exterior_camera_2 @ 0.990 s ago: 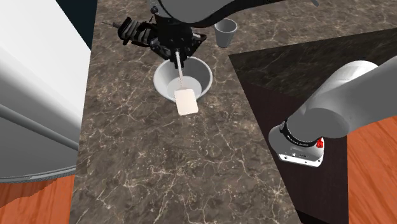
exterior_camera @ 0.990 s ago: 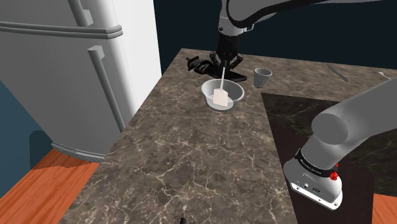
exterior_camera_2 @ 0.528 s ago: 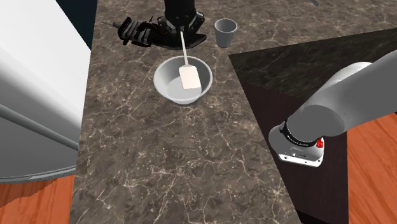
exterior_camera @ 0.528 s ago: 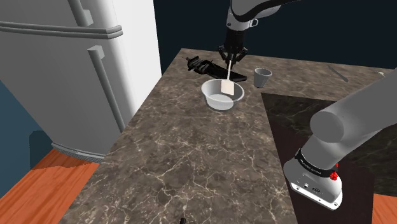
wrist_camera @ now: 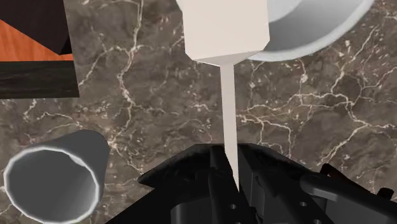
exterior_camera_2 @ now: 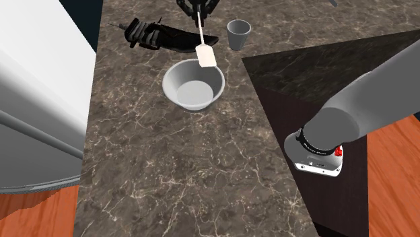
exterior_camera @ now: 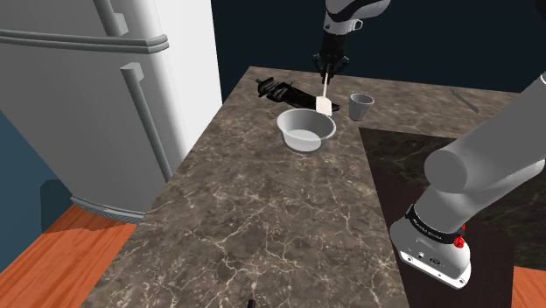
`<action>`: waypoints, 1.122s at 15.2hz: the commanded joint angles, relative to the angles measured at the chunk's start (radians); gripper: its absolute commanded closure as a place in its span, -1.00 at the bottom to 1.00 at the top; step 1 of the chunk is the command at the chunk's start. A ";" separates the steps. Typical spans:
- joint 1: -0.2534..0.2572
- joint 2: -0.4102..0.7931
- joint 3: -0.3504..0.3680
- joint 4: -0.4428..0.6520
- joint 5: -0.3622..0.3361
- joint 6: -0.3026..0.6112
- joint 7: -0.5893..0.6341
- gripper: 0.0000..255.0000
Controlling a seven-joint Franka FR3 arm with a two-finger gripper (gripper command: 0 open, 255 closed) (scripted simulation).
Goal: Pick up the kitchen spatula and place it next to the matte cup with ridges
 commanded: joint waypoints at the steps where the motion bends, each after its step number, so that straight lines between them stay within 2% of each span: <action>1: -0.017 0.042 -0.017 0.040 -0.015 0.002 -0.028 1.00; 10: -0.089 0.272 -0.090 0.304 -0.069 -0.036 -0.156 1.00; 17: -0.132 0.492 -0.132 0.603 -0.097 -0.115 -0.246 1.00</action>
